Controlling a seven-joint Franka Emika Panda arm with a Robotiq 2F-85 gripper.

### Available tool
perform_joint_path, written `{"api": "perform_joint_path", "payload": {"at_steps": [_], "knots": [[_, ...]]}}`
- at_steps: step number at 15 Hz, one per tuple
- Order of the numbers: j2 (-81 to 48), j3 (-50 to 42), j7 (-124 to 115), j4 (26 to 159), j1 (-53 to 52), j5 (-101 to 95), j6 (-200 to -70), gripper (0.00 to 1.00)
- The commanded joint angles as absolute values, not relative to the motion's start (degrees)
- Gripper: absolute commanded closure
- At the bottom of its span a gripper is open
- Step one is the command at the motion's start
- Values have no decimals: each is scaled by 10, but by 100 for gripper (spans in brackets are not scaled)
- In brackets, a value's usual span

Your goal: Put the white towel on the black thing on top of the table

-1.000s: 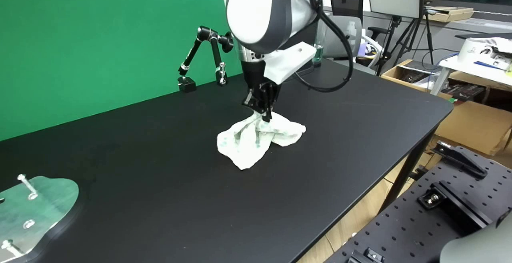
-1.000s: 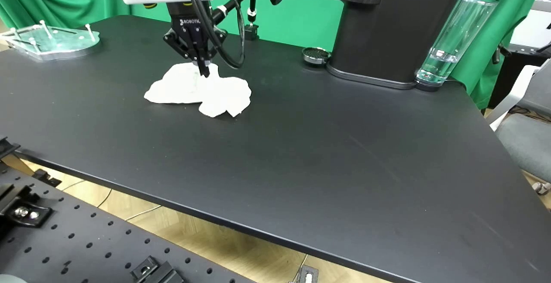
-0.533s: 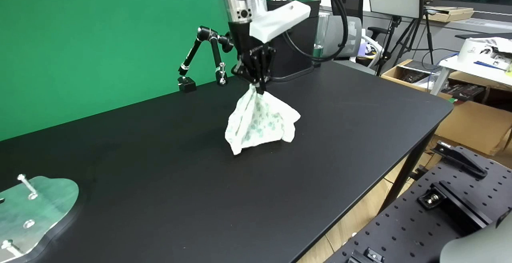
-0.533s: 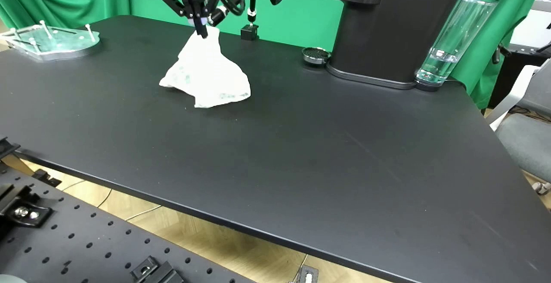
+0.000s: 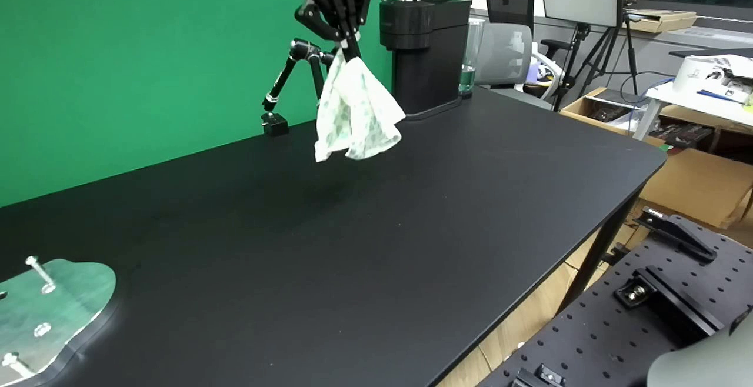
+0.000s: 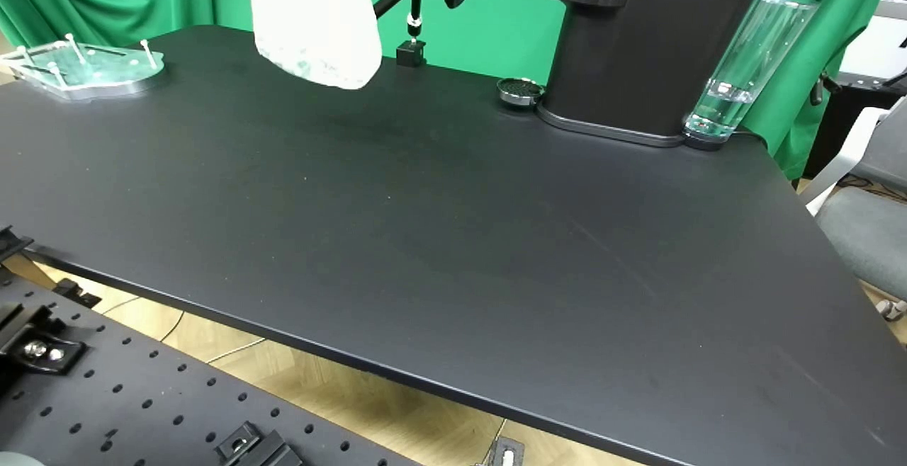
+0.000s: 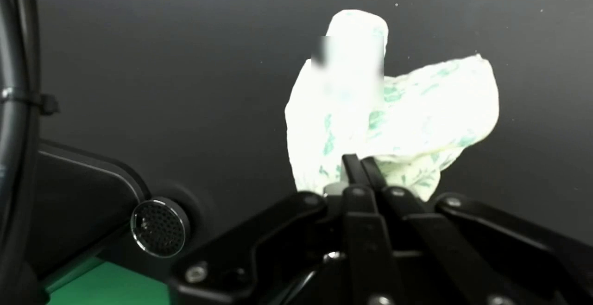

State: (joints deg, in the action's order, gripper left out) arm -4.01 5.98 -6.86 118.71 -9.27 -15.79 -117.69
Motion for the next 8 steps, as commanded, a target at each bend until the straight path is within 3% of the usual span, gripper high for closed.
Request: {"api": "perform_joint_path", "payload": {"at_steps": [1, 8], "knots": [[-67, 69, -102, 1089, -96, -169, -1107, 100], [-148, 64, -122, 974, -100, -180, -1080, 100]]}}
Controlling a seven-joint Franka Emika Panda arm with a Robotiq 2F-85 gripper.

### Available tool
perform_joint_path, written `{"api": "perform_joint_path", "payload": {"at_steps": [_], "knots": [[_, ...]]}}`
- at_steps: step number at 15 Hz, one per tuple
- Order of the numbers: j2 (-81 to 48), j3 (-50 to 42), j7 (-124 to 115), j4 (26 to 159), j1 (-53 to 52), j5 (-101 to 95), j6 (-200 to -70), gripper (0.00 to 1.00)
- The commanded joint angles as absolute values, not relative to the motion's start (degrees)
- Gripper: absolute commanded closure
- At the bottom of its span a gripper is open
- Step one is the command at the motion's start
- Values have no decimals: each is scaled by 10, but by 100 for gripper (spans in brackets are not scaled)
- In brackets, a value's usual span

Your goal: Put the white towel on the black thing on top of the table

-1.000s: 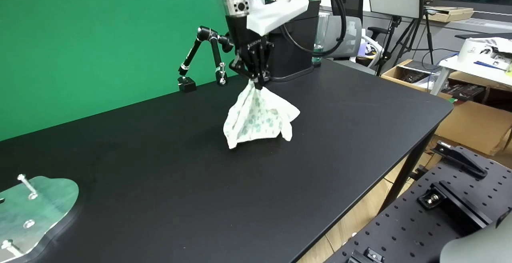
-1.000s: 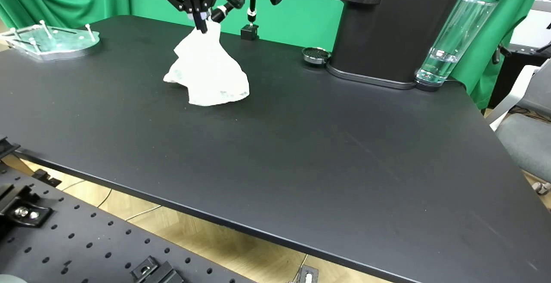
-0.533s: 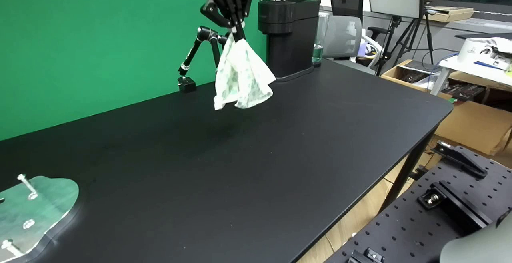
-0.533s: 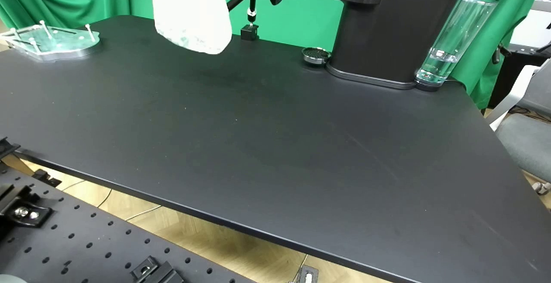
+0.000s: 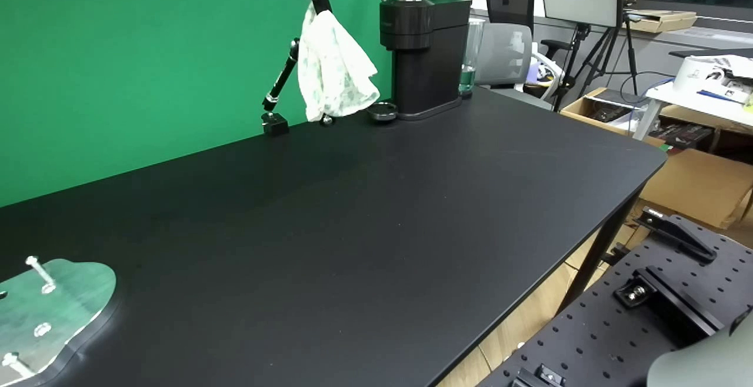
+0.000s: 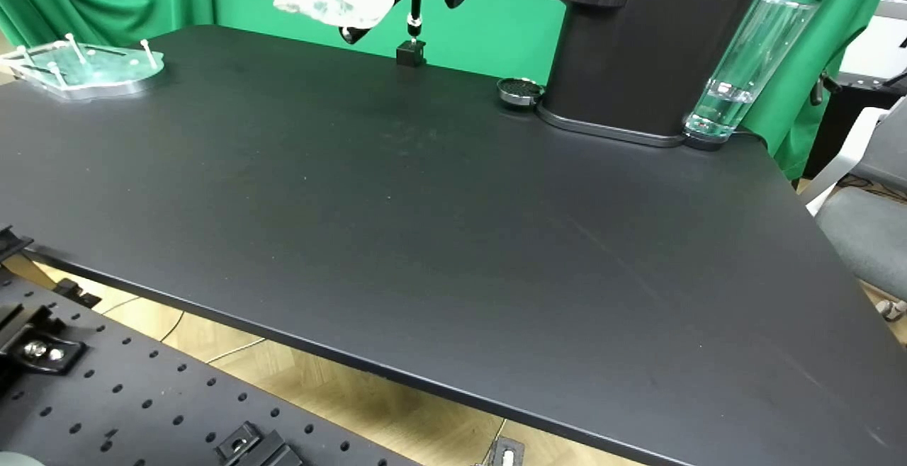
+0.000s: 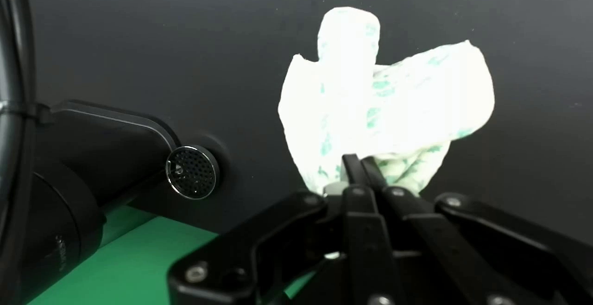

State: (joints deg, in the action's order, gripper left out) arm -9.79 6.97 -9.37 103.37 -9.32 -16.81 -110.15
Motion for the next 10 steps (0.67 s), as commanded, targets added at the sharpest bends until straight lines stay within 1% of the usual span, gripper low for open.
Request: {"api": "perform_joint_path", "payload": {"at_steps": [1, 10], "knots": [[-164, 62, -123, 963, -101, -181, -1081, 100], [-291, 49, -145, 875, -139, -180, -1075, 100]]}}
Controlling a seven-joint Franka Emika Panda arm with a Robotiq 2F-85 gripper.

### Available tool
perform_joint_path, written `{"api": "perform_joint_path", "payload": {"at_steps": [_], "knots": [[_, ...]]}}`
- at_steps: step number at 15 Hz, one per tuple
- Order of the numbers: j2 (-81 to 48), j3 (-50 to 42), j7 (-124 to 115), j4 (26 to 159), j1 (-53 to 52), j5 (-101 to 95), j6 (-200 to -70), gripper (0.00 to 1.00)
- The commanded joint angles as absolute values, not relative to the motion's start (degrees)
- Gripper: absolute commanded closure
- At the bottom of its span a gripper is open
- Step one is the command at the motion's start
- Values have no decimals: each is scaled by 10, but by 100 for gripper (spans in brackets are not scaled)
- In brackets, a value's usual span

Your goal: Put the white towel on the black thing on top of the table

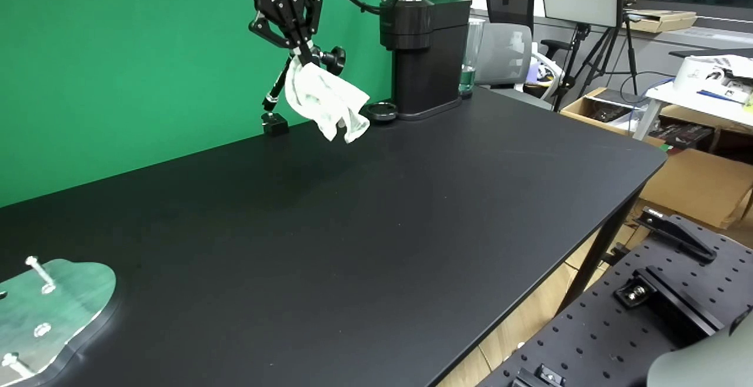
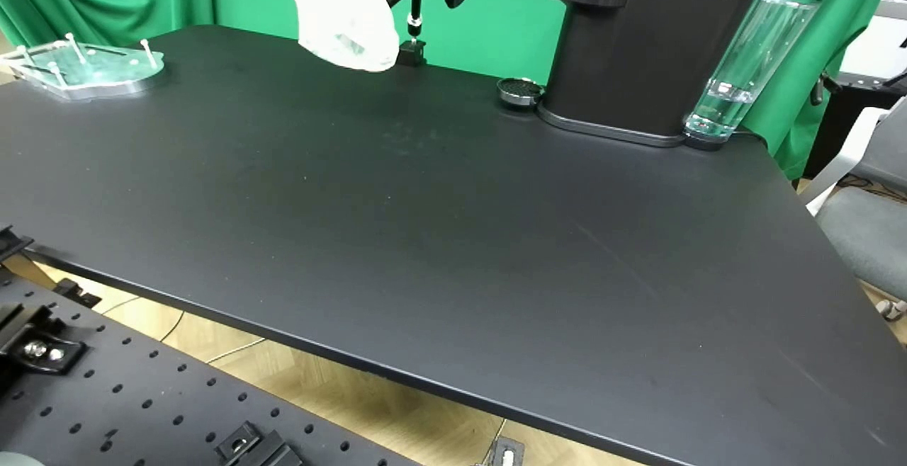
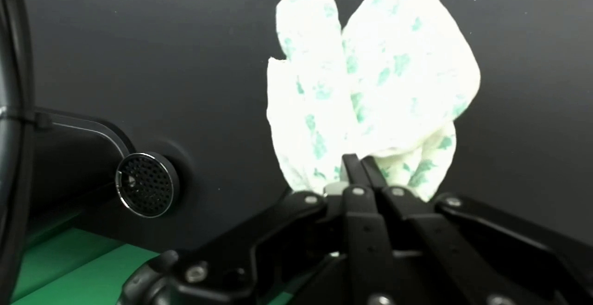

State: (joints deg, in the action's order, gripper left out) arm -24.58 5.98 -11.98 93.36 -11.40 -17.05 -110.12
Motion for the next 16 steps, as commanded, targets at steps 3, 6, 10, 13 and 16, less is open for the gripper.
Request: {"api": "perform_joint_path", "payload": {"at_steps": [3, 6, 10, 13, 16], "knots": [[-326, 43, -148, 855, -158, -182, -1081, 100], [-350, 37, -144, 837, -168, -177, -1080, 100], [-354, 30, -143, 834, -172, -174, -1084, 100], [-339, 28, -148, 847, -171, -171, -1087, 100], [-322, 27, -154, 861, -170, -166, -1083, 100]]}}
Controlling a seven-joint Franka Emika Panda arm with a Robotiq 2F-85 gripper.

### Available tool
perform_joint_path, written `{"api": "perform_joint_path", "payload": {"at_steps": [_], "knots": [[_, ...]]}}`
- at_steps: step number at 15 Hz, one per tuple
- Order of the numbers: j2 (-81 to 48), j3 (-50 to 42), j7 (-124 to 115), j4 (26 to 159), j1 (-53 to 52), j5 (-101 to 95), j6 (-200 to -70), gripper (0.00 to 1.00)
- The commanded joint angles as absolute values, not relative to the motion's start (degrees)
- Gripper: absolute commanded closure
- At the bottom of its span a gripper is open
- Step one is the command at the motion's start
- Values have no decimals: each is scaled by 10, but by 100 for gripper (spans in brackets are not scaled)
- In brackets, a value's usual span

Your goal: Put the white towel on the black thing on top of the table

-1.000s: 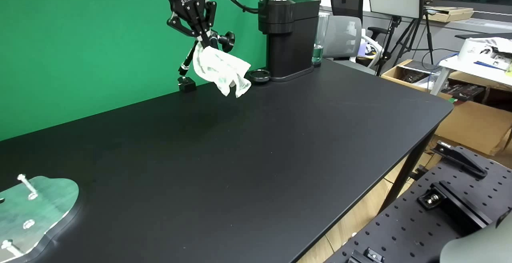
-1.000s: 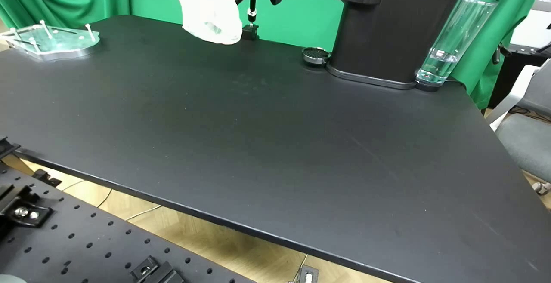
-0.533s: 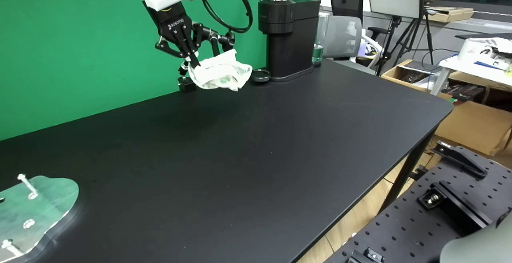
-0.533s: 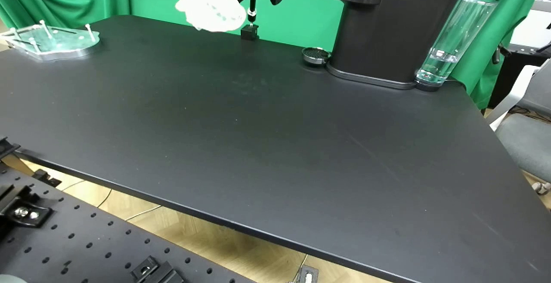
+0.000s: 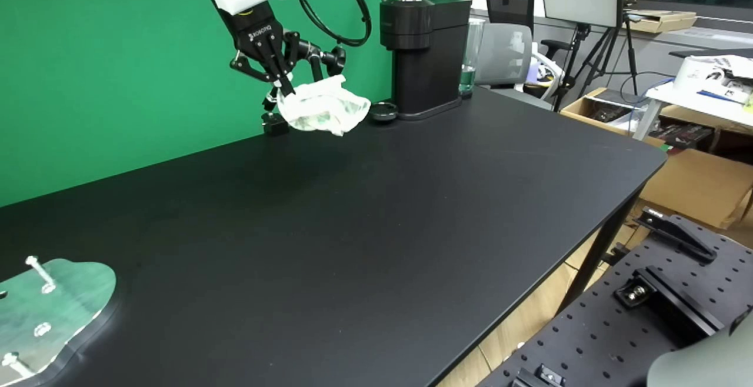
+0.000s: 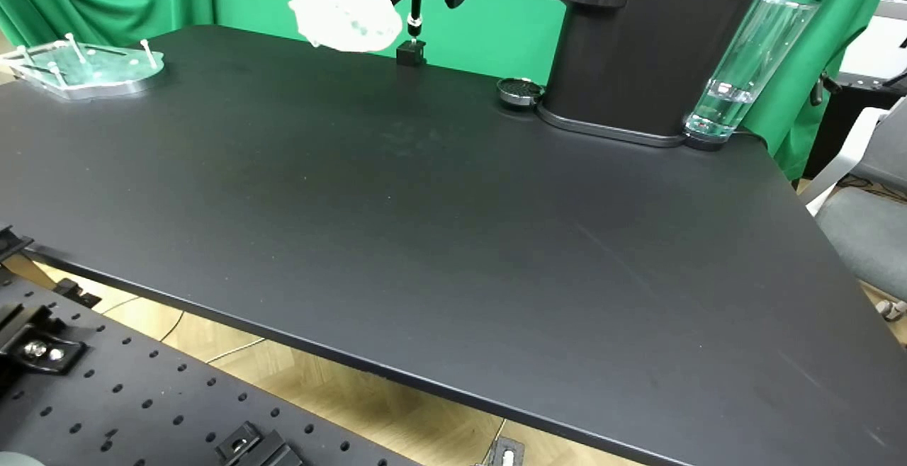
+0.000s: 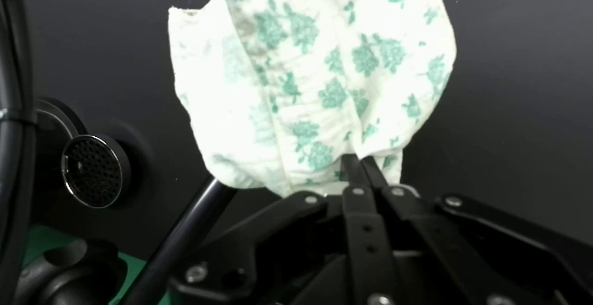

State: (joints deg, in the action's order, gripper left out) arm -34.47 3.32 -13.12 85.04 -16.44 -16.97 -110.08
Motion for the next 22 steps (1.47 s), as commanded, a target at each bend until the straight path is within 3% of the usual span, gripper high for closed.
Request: {"api": "perform_joint_path", "payload": {"at_steps": [1, 22], "knots": [[-315, 28, -156, 868, -169, -164, -1082, 100], [-265, 33, -147, 969, -145, -142, -1091, 100]]}}
